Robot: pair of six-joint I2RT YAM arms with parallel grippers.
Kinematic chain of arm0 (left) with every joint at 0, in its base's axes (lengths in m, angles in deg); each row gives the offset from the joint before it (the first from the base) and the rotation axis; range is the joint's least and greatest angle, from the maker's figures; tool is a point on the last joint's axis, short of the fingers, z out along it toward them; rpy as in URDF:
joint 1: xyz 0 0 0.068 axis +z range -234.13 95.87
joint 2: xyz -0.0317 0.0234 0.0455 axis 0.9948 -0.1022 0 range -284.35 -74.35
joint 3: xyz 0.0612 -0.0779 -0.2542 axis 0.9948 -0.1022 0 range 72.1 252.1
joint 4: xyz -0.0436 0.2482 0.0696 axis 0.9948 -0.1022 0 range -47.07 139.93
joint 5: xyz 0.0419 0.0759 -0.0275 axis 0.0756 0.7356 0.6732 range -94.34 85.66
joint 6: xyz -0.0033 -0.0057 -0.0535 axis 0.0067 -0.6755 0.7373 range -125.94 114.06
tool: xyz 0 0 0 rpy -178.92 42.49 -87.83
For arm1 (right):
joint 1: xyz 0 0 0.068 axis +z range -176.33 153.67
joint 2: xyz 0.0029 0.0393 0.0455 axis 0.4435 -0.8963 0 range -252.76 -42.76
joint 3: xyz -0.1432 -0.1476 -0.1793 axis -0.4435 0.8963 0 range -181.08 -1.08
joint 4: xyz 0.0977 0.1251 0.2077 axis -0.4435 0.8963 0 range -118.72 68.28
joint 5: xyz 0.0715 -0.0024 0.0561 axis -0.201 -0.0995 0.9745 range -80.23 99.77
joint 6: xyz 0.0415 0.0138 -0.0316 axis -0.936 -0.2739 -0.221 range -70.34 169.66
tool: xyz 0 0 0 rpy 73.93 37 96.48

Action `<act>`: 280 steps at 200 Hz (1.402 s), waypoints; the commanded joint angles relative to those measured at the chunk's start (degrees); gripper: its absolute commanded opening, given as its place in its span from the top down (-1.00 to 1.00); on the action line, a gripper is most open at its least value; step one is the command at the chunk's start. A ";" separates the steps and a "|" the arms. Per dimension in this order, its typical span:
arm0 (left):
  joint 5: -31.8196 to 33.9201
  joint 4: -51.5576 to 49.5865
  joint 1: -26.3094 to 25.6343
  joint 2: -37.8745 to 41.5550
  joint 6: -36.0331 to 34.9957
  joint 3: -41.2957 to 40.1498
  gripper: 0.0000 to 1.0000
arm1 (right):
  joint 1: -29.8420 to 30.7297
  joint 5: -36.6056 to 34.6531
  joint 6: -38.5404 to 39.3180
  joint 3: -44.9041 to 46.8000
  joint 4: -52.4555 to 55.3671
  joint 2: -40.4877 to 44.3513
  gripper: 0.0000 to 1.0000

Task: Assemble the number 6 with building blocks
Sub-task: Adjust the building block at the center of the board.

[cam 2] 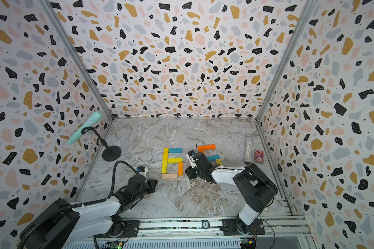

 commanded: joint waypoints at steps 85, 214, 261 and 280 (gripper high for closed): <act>1.32 0.79 2.20 -3.69 -3.06 1.92 1.00 | -1.22 1.98 4.65 -8.65 3.43 -7.75 0.65; -2.53 3.75 2.91 -6.69 -3.16 1.94 1.00 | 0.49 2.58 3.60 -7.80 3.63 -7.96 0.66; -6.22 0.01 2.91 -1.00 -1.21 -0.32 1.00 | 1.85 1.14 0.67 -1.77 2.10 1.79 0.67; -8.61 1.20 2.91 1.92 -0.81 -2.03 1.00 | 4.24 2.62 -1.60 1.66 -2.60 4.25 0.68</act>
